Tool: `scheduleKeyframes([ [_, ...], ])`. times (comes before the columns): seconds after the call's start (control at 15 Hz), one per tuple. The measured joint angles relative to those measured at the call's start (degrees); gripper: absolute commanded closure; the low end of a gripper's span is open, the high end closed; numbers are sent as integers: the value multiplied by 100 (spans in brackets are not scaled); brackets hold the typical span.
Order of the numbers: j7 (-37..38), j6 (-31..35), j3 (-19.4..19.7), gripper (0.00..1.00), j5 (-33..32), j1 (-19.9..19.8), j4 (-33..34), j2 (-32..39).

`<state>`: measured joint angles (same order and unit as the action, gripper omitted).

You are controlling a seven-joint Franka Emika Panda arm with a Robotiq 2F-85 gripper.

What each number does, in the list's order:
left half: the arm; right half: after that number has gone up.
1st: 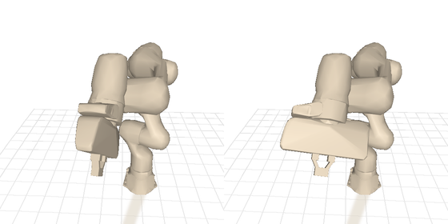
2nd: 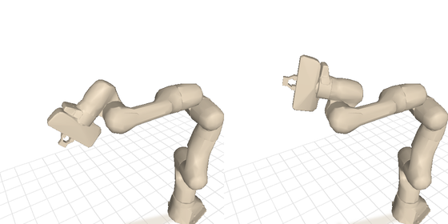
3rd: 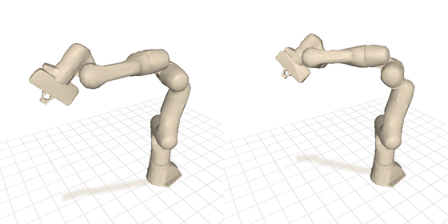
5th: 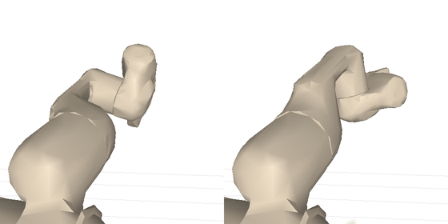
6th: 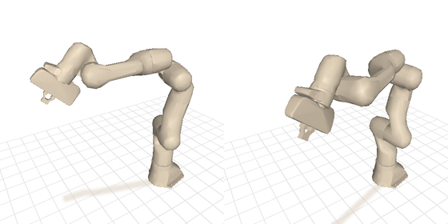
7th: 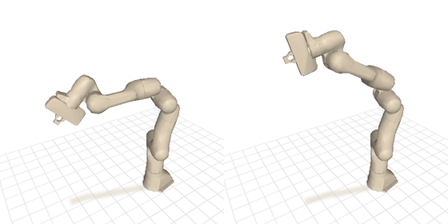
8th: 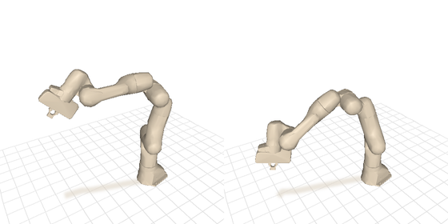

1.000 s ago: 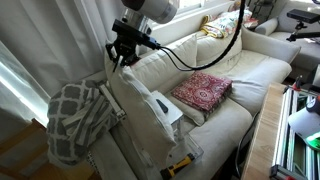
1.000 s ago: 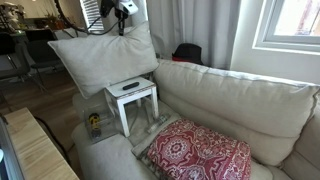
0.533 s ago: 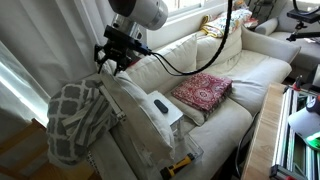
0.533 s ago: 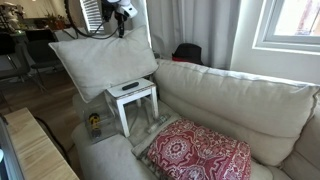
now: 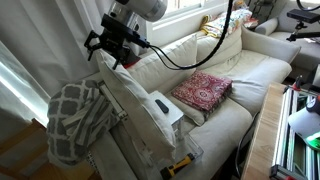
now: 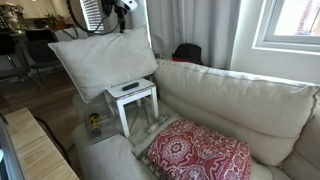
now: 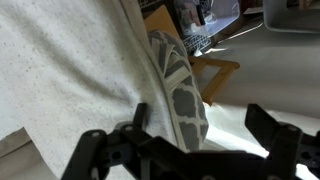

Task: Flip the pillow on the chair anticlockwise one, pick up the remote controller on the chair seat and move it onto the red material on the sofa seat

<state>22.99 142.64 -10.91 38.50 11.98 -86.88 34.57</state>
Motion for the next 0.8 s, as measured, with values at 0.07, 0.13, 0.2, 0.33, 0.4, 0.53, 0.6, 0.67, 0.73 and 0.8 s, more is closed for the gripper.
scheduleKeyframes([
  [0.07,-57,0,3,0,0,-31,-80,-106],
  [0.13,-109,0,7,0,-1,-66,-176,-221],
  [0.2,-178,4,18,0,-3,-99,-294,-346],
  [0.33,-393,6,69,0,-47,-159,-591,-616],
  [0.4,-496,7,110,0,-93,-181,-760,-752],
  [0.53,-641,7,227,0,-323,-219,-1159,-1022],
  [0.6,-687,6,283,0,-466,-243,-1367,-1140],
  [0.67,-705,-2,344,0,-650,-263,-1570,-1234],
  [0.73,-704,-44,414,0,-871,-273,-1761,-1300],
  [0.8,-700,-102,481,0,-1093,-279,-1925,-1333],
])
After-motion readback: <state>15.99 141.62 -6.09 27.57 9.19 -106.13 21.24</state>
